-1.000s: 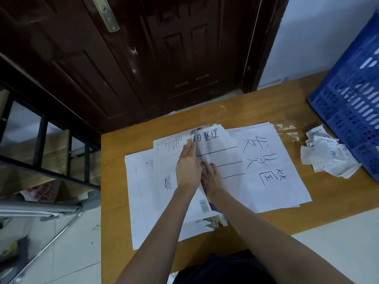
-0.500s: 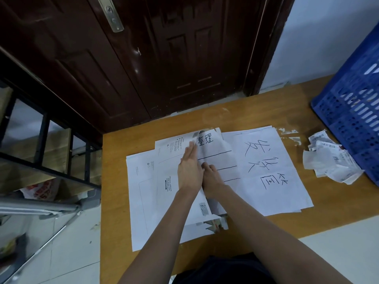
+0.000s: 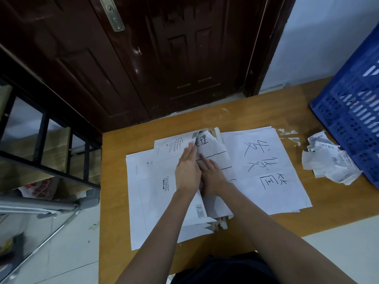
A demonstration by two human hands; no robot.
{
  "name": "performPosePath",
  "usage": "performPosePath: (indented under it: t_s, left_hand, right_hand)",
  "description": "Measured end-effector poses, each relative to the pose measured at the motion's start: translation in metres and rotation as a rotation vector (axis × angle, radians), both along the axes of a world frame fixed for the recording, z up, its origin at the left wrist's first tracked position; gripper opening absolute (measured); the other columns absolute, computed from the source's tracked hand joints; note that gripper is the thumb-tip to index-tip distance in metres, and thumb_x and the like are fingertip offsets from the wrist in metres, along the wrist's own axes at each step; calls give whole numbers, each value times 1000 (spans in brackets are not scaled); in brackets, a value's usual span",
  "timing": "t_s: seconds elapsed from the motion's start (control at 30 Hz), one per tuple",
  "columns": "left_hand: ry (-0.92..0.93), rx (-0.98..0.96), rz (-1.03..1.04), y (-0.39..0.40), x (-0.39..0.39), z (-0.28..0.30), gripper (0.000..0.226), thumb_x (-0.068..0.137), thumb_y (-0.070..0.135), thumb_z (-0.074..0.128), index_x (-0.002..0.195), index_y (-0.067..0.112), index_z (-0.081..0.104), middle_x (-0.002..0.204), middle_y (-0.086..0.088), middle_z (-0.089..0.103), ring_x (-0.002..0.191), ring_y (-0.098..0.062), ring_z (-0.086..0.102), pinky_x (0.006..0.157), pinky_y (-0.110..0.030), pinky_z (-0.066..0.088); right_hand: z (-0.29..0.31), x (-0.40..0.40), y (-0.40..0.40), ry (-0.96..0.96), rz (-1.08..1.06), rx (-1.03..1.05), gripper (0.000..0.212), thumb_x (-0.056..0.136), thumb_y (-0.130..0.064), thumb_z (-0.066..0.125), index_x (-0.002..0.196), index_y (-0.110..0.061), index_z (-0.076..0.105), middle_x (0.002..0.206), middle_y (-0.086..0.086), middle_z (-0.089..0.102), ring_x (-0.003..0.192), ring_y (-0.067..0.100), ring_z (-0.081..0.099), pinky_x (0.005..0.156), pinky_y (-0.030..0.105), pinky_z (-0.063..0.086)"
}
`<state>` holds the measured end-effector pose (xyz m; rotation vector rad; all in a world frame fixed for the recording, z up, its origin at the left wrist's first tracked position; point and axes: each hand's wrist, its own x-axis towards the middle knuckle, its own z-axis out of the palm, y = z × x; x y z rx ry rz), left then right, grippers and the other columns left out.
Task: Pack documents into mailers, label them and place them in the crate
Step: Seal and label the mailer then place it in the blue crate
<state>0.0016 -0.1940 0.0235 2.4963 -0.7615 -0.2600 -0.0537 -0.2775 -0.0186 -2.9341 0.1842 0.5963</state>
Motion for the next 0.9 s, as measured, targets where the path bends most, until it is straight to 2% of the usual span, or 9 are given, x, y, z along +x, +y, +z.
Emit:
performPosePath:
  t_s: [0.33,0.43,0.5,0.57,0.63,0.7,0.77,0.83,0.9]
  left_hand:
    - [38,-86,7,-8,-11,12,52,98,5,41,148,18,32,155,8,26,141,-9,29,112,-29,34]
    - [18,-70,-1,-7,-13,10,51,99,6,41,147,19,34,155,9,27,141,-9,29,112,-28,33]
    - [12,-82,10,-6,-12,8,51,99,4,39,147,19,35,154,10,28,141,-9,29,112,-26,33]
    - [6,-90,10,-6,-10,9,50,98,4,38,147,18,36,154,9,30,141,-9,31,111,-28,35]
    - [0,-91,2,-6,-7,10,51,98,4,38,147,18,35,154,9,30,140,-11,33,109,-30,38]
    - [-7,-80,7,-6,-4,10,52,98,5,40,148,20,33,154,9,29,140,-11,33,110,-29,37]
    - [-12,-71,28,-6,-3,10,51,99,7,42,147,19,34,154,9,29,140,-11,33,109,-29,35]
    - [-13,-76,39,-6,-4,11,50,99,7,44,146,18,36,153,7,31,139,-13,35,108,-29,36]
    - [5,-101,36,-6,-7,13,50,98,5,44,146,18,36,153,6,32,138,-14,36,107,-29,37]
  right_hand:
    - [-4,-7,21,-2,-126,-124,69,101,-25,39,152,-11,-7,160,9,-4,147,29,-11,116,37,12]
    - [8,-4,20,-148,-203,123,56,100,-16,39,150,-6,16,158,11,16,146,25,11,116,31,17]
    - [17,-1,14,-335,-238,228,52,93,-6,51,142,0,37,149,14,37,139,26,34,112,31,28]
    - [14,1,13,-498,-228,229,54,71,-3,74,123,1,58,124,15,61,116,30,58,95,36,47]
    - [9,1,8,-479,-174,199,51,60,-11,82,108,-5,68,106,9,69,103,28,64,86,35,52]
    - [11,-3,8,-403,-110,161,54,69,-22,76,119,-8,63,122,9,64,120,29,54,99,38,43]
    - [4,-6,7,-311,-34,102,64,86,-31,61,143,-10,41,151,11,36,144,30,23,115,42,21]
    - [2,-8,4,-126,51,11,67,96,-33,46,152,-14,15,160,8,5,148,26,-6,120,42,1]
    - [5,-7,8,-26,89,-58,66,99,-32,38,153,-15,5,161,8,-3,147,25,-13,120,42,-3]
